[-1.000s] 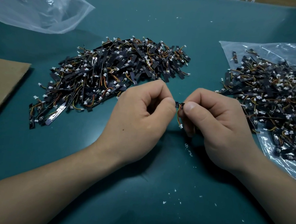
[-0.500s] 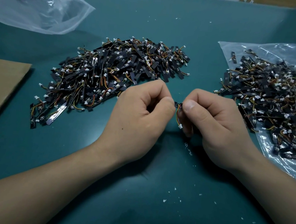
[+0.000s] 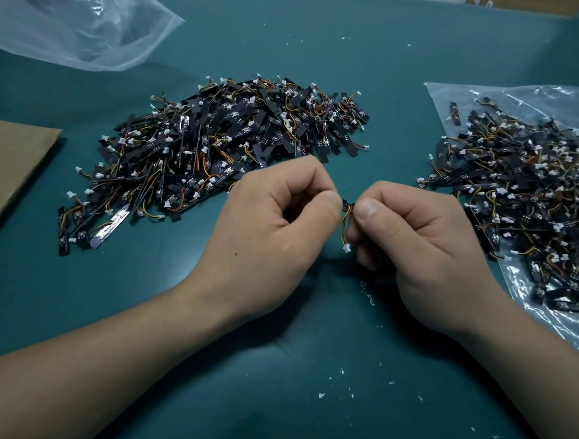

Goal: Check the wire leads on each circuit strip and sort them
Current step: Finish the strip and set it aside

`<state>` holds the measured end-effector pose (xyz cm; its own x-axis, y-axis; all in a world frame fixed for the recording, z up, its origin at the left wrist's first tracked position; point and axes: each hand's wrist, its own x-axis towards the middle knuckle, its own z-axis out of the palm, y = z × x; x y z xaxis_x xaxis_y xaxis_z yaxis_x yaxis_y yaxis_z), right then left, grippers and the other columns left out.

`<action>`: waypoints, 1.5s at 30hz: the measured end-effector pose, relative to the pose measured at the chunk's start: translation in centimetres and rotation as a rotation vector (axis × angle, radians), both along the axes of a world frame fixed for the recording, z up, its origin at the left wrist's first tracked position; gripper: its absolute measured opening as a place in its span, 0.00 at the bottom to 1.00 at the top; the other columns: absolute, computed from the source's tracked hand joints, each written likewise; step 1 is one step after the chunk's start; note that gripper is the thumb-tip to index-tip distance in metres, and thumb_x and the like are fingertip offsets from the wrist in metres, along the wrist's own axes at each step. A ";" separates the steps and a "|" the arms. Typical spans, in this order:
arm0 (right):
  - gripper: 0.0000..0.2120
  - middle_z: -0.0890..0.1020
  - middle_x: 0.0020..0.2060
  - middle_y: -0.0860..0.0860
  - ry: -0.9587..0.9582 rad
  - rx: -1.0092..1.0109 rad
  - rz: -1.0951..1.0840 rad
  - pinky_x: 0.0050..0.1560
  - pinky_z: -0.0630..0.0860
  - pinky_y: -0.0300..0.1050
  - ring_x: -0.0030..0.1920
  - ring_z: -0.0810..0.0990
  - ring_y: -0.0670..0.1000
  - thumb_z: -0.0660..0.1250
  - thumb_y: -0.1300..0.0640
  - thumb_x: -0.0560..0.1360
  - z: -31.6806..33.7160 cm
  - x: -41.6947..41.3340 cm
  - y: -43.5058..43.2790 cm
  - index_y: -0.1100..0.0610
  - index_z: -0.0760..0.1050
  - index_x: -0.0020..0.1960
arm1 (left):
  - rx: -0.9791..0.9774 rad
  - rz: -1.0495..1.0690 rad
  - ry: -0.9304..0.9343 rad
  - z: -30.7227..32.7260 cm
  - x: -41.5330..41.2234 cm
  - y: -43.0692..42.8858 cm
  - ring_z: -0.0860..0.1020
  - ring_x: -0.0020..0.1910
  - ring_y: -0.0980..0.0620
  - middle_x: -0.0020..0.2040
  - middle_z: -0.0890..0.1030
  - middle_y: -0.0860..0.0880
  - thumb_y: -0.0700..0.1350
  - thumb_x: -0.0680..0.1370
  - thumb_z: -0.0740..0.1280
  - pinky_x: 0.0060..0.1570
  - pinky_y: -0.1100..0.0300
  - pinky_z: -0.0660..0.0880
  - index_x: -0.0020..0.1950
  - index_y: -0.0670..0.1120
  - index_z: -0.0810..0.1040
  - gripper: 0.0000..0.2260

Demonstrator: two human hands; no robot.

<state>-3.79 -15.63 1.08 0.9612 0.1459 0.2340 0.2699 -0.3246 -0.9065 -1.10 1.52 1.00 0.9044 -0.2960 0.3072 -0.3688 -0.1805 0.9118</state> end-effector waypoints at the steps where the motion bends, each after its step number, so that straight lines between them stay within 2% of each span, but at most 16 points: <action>1: 0.14 0.78 0.28 0.53 -0.004 0.003 0.005 0.31 0.70 0.42 0.28 0.74 0.51 0.62 0.53 0.81 0.0 0.0 0.0 0.51 0.77 0.37 | -0.016 -0.012 0.003 0.0 0.0 0.1 0.66 0.28 0.56 0.28 0.71 0.48 0.41 0.77 0.65 0.30 0.63 0.64 0.35 0.44 0.74 0.10; 5: 0.14 0.80 0.29 0.50 0.011 -0.013 0.002 0.32 0.72 0.41 0.28 0.75 0.49 0.60 0.49 0.80 0.0 0.1 0.2 0.49 0.77 0.38 | -0.059 -0.042 0.005 0.1 0.0 0.1 0.66 0.29 0.55 0.28 0.70 0.46 0.44 0.78 0.66 0.30 0.63 0.63 0.36 0.42 0.74 0.12; 11: 0.14 0.80 0.29 0.53 0.065 0.071 0.041 0.34 0.70 0.36 0.30 0.76 0.48 0.60 0.49 0.79 -0.1 0.0 0.1 0.53 0.77 0.39 | -0.041 -0.020 0.001 -0.1 0.1 0.0 0.66 0.29 0.55 0.29 0.70 0.45 0.40 0.78 0.65 0.30 0.64 0.64 0.37 0.39 0.74 0.11; 16: 0.16 0.78 0.27 0.52 0.030 -0.012 0.024 0.34 0.70 0.39 0.29 0.75 0.47 0.62 0.56 0.80 -0.1 0.2 -0.1 0.53 0.76 0.34 | -0.048 -0.027 0.020 0.0 0.0 0.0 0.66 0.28 0.55 0.28 0.71 0.43 0.41 0.78 0.65 0.29 0.63 0.63 0.37 0.39 0.74 0.11; 21: 0.16 0.77 0.27 0.53 0.025 0.020 0.042 0.32 0.69 0.39 0.28 0.74 0.47 0.60 0.50 0.79 0.0 0.0 -0.4 0.52 0.76 0.33 | -0.060 -0.047 0.013 0.0 -0.1 0.0 0.67 0.29 0.48 0.29 0.71 0.43 0.42 0.79 0.65 0.30 0.61 0.64 0.37 0.39 0.74 0.11; 24: 0.17 0.75 0.25 0.52 0.022 -0.017 0.048 0.32 0.67 0.38 0.27 0.72 0.45 0.60 0.50 0.78 0.0 0.0 -0.5 0.52 0.74 0.31 | -0.023 -0.056 0.014 -0.1 -0.1 0.0 0.66 0.28 0.55 0.28 0.72 0.46 0.41 0.79 0.65 0.31 0.64 0.64 0.37 0.41 0.75 0.10; 26: 0.19 0.70 0.25 0.54 0.015 -0.036 0.074 0.31 0.64 0.39 0.27 0.68 0.45 0.59 0.50 0.78 -0.1 0.0 -0.5 0.55 0.70 0.29 | -0.020 -0.064 0.010 -0.1 -0.1 0.0 0.67 0.28 0.56 0.28 0.71 0.49 0.41 0.79 0.65 0.31 0.64 0.64 0.37 0.43 0.74 0.10; 30: 0.22 0.62 0.25 0.56 0.012 -0.012 0.117 0.30 0.58 0.40 0.28 0.60 0.45 0.59 0.51 0.78 -0.2 0.0 -0.6 0.57 0.61 0.28 | -0.095 -0.117 -0.012 -0.2 -0.2 0.3 0.71 0.32 0.49 0.31 0.74 0.47 0.47 0.79 0.61 0.35 0.57 0.68 0.40 0.41 0.76 0.12; 32: 0.20 0.65 0.26 0.53 -0.063 0.038 0.031 0.31 0.60 0.38 0.28 0.62 0.45 0.58 0.53 0.81 -0.4 0.0 -0.5 0.57 0.66 0.31 | -0.108 -0.058 -0.010 -0.2 -0.1 0.3 0.74 0.36 0.52 0.35 0.77 0.48 0.48 0.79 0.59 0.40 0.59 0.70 0.48 0.41 0.80 0.13; 34: 0.13 0.71 0.27 0.51 -0.134 0.148 -0.109 0.31 0.63 0.36 0.27 0.65 0.46 0.57 0.56 0.86 -0.5 0.2 -0.4 0.54 0.76 0.46 | -0.096 0.043 0.009 -0.2 0.0 0.2 0.77 0.42 0.56 0.42 0.81 0.50 0.45 0.80 0.61 0.45 0.62 0.71 0.53 0.45 0.81 0.11; 36: 0.11 0.77 0.29 0.51 -0.091 0.263 -0.177 0.28 0.65 0.35 0.25 0.66 0.47 0.56 0.56 0.86 -0.5 0.5 -0.3 0.51 0.76 0.62 | -0.034 0.113 0.035 -0.3 0.3 0.0 0.77 0.44 0.58 0.46 0.82 0.54 0.44 0.79 0.62 0.46 0.65 0.71 0.53 0.48 0.82 0.09; 37: 0.12 0.78 0.30 0.51 -0.058 0.267 -0.179 0.27 0.65 0.34 0.24 0.67 0.46 0.57 0.56 0.85 -0.6 0.6 -0.3 0.50 0.75 0.65 | 0.016 0.126 0.037 -0.3 0.3 -0.1 0.77 0.43 0.60 0.47 0.81 0.57 0.44 0.78 0.63 0.46 0.67 0.70 0.53 0.48 0.82 0.09; 39: 0.11 0.79 0.30 0.50 -0.026 0.154 -0.160 0.29 0.67 0.34 0.25 0.69 0.44 0.61 0.57 0.83 -0.9 0.8 -0.4 0.50 0.78 0.63 | 0.143 0.128 -0.014 -0.4 0.2 -0.2 0.76 0.45 0.63 0.48 0.78 0.59 0.43 0.77 0.64 0.48 0.66 0.69 0.53 0.49 0.81 0.08; 41: 0.09 0.80 0.29 0.49 -0.015 0.035 -0.122 0.31 0.68 0.33 0.26 0.71 0.43 0.64 0.58 0.81 -1.1 0.8 -0.3 0.51 0.81 0.58 | 0.302 0.134 -0.105 -0.6 -0.2 -0.2 0.76 0.58 0.57 0.55 0.78 0.58 0.44 0.76 0.64 0.61 0.56 0.70 0.54 0.50 0.80 0.09; 43: 0.09 0.80 0.28 0.49 -0.006 0.018 -0.113 0.32 0.68 0.31 0.26 0.72 0.43 0.65 0.59 0.80 -1.2 0.7 -0.2 0.52 0.81 0.56 | 0.541 0.175 -0.133 -0.6 -0.6 -0.2 0.70 0.70 0.51 0.66 0.76 0.55 0.50 0.75 0.63 0.72 0.53 0.59 0.59 0.53 0.77 0.13; 45: 0.08 0.79 0.28 0.50 0.002 0.057 -0.127 0.32 0.68 0.31 0.25 0.73 0.43 0.64 0.59 0.80 -1.1 0.6 -0.3 0.52 0.81 0.55 | 0.843 0.189 -0.109 -0.5 -0.9 -0.4 0.61 0.79 0.46 0.76 0.69 0.51 0.58 0.75 0.58 0.74 0.51 0.50 0.66 0.53 0.72 0.22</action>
<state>-3.15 -15.90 -0.05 0.9715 0.0093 0.2369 0.2285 -0.3039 -0.9249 -2.00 1.13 0.45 0.9397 -0.3116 0.1411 -0.3420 -0.8467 0.4075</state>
